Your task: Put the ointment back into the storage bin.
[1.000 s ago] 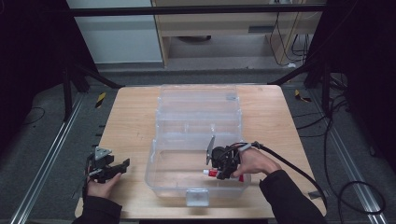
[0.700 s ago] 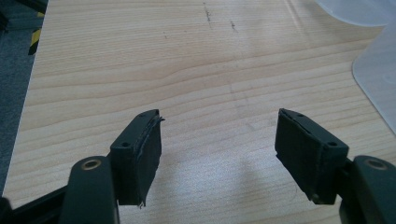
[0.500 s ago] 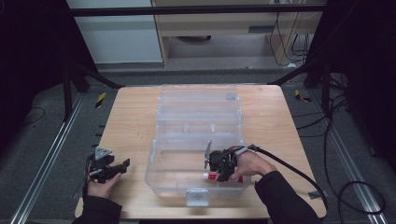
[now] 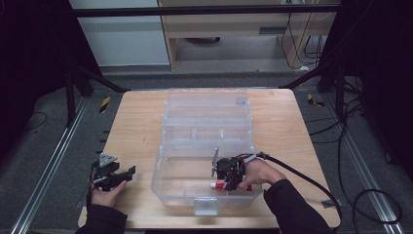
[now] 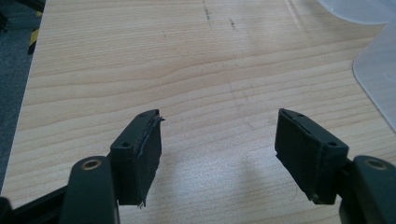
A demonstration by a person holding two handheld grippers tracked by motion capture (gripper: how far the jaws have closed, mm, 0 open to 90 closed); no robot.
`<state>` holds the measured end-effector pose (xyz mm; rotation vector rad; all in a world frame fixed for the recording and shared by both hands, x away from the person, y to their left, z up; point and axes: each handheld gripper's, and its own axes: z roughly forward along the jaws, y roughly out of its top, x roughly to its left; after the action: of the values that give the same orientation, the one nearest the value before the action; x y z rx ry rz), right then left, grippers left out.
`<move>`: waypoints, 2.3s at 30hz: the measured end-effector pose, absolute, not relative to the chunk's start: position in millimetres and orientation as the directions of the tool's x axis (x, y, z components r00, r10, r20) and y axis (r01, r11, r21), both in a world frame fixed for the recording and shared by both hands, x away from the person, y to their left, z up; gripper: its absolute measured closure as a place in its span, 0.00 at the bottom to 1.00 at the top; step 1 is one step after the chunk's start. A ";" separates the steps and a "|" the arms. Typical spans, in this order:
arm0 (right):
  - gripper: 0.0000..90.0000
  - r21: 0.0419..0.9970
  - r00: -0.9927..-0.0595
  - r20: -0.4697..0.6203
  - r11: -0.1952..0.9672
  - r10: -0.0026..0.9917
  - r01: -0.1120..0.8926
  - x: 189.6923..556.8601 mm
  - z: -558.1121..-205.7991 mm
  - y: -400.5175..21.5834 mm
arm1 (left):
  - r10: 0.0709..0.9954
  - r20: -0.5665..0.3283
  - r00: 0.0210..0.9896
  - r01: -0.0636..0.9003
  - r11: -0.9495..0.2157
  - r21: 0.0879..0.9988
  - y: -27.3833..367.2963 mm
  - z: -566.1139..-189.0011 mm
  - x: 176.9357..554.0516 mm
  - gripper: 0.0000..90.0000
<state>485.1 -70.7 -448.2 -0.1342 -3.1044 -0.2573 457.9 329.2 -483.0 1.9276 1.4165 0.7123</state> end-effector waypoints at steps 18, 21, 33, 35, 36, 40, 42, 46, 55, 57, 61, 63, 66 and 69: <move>0.74 0.155 -0.996 0.016 0.983 0.093 0.094 485.0 -444.3 -72.6 | 0.960 0.054 0.275 0.616 -0.219 0.757 328.7 -483.6 458.3 0.35; 0.72 0.194 -0.992 -0.001 0.973 0.128 0.125 483.9 -434.1 -76.7 | 0.960 0.052 0.275 0.617 -0.217 0.757 328.7 -483.5 458.1 0.35; 0.52 0.521 -0.943 -0.089 0.822 0.321 0.231 467.0 -384.1 -123.1 | 0.961 0.052 0.273 0.618 -0.216 0.756 328.2 -483.1 457.8 0.34; 0.49 0.576 -0.929 -0.094 0.781 0.357 0.242 461.8 -377.6 -134.5 | 0.961 0.053 0.273 0.619 -0.217 0.755 328.1 -483.2 457.8 0.34; 0.45 0.607 -0.921 -0.086 0.753 0.380 0.254 459.1 -375.3 -140.2 | 0.961 0.053 0.273 0.619 -0.217 0.755 328.1 -483.2 457.8 0.34; 0.39 0.694 -0.879 -0.088 0.662 0.468 0.283 449.2 -368.5 -163.7 | 0.961 0.052 0.271 0.620 -0.216 0.755 328.1 -483.5 457.8 0.34; 0.35 0.732 -0.848 -0.089 0.611 0.522 0.300 445.1 -367.5 -175.7 | 0.961 0.056 0.270 0.619 -0.218 0.754 328.2 -483.6 458.0 0.34; 0.29 0.813 -0.768 -0.075 0.485 0.637 0.323 439.7 -371.4 -202.7 | 0.962 0.056 0.267 0.621 -0.216 0.753 328.2 -483.8 458.2 0.35; 0.23 0.885 -0.608 0.011 0.275 0.794 0.375 437.8 -388.0 -245.7 | 0.959 0.047 0.278 0.621 -0.217 0.753 327.9 -483.6 457.8 0.44; 0.22 0.889 -0.577 0.030 0.242 0.816 0.388 438.0 -394.1 -252.7 | 0.958 0.044 0.282 0.623 -0.218 0.751 327.7 -483.9 457.8 0.46; 0.21 0.895 -0.536 0.066 0.188 0.842 0.405 439.3 -405.8 -262.5 | 0.958 0.048 0.282 0.623 -0.220 0.751 327.7 -484.0 458.1 0.48; 0.20 0.880 -0.512 0.064 0.194 0.856 0.434 441.7 -413.2 -267.5 | 0.959 0.048 0.278 0.624 -0.218 0.750 327.9 -484.1 458.3 0.48; 0.19 0.877 -0.474 0.082 0.163 0.877 0.452 443.9 -423.3 -273.9 | 0.961 0.048 0.273 0.624 -0.215 0.751 328.2 -484.5 459.2 0.45; 0.19 0.869 -0.429 0.085 0.143 0.899 0.474 445.6 -435.3 -280.7 | 0.962 0.051 0.268 0.624 -0.214 0.752 328.8 -485.2 461.0 0.42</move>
<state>445.6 -280.7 -435.3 -1.7848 -2.6769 -1.6659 461.0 328.8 -485.2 1.9270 1.4283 0.7075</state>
